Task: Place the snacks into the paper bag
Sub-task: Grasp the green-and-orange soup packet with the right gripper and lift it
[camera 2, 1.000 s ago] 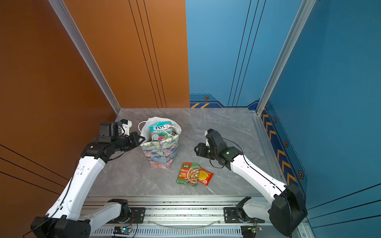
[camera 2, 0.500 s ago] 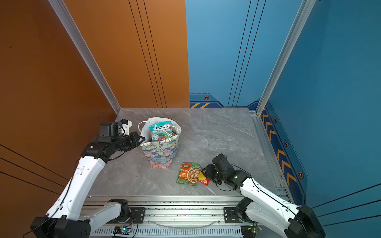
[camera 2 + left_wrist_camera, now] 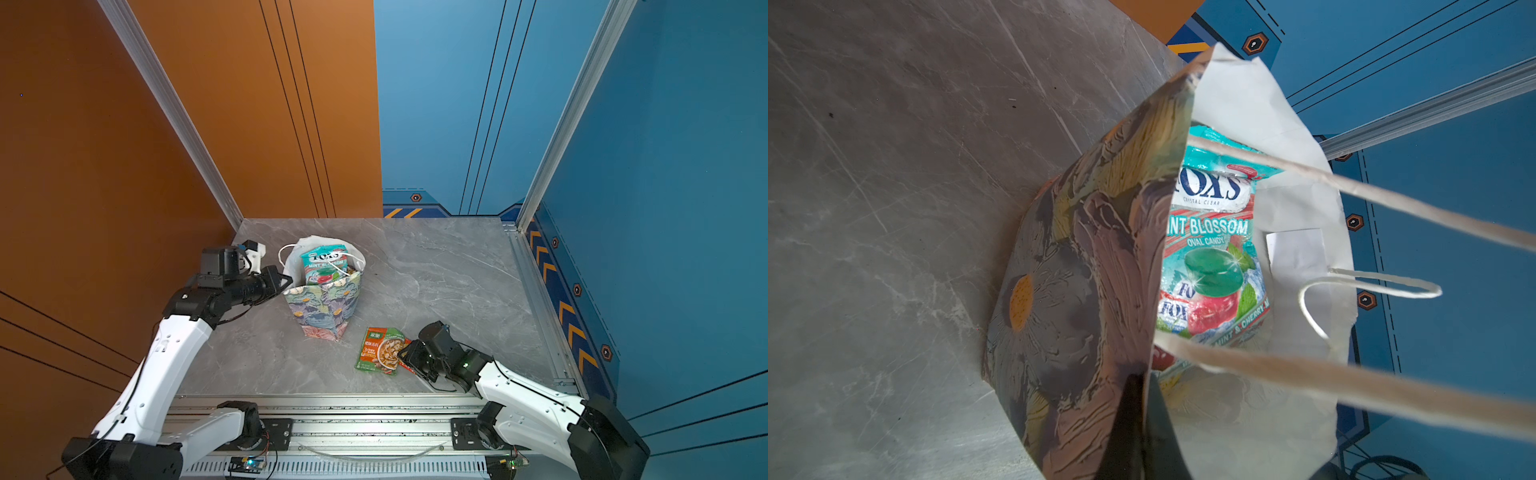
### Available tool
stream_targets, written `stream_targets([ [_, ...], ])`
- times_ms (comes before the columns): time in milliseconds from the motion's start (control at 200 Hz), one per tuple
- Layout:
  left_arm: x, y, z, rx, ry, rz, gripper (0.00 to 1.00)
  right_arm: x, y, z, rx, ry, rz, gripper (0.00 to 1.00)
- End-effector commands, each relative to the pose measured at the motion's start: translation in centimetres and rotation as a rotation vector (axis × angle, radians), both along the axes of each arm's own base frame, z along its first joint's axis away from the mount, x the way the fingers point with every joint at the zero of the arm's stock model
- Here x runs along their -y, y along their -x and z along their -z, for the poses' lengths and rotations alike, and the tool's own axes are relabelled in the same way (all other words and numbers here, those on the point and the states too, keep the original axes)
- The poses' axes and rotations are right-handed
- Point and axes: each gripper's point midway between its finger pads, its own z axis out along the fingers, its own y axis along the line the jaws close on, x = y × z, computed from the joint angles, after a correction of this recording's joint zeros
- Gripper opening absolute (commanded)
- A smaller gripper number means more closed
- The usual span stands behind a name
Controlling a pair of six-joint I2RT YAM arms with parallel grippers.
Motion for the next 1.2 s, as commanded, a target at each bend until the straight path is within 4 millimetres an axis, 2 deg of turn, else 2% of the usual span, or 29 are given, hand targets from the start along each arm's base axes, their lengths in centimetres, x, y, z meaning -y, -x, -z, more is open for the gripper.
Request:
stream_targets([
  [0,0.4,0.1,-2.3,0.075,0.033,0.021,0.0,-0.8,-0.2,0.2,0.002,-0.029,0.004,0.47],
  [591,0.4,0.3,-2.2,0.078,0.031,0.02,0.0,-2.9,-1.8,3.0,0.0,-0.034,0.03,0.47],
  [681,0.4,0.3,-2.2,0.078,0.032,0.019,0.0,-3.1,-2.3,3.4,0.007,-0.041,0.046,0.43],
  [771,0.4,0.2,-2.3,0.079,0.032,0.02,0.0,-3.5,-3.0,3.5,0.023,-0.066,0.068,0.32],
  [921,0.4,0.2,-2.2,0.077,0.032,0.02,0.0,-4.0,-4.0,3.0,0.056,-0.072,0.076,0.15],
  [1071,0.3,0.2,-2.1,0.073,0.031,0.02,0.0,-4.2,-5.1,1.0,0.116,-0.052,0.064,0.01],
  [1196,0.3,0.1,-2.0,0.072,0.031,0.021,0.0,-3.8,-6.3,-2.3,0.201,0.005,0.034,0.0],
])
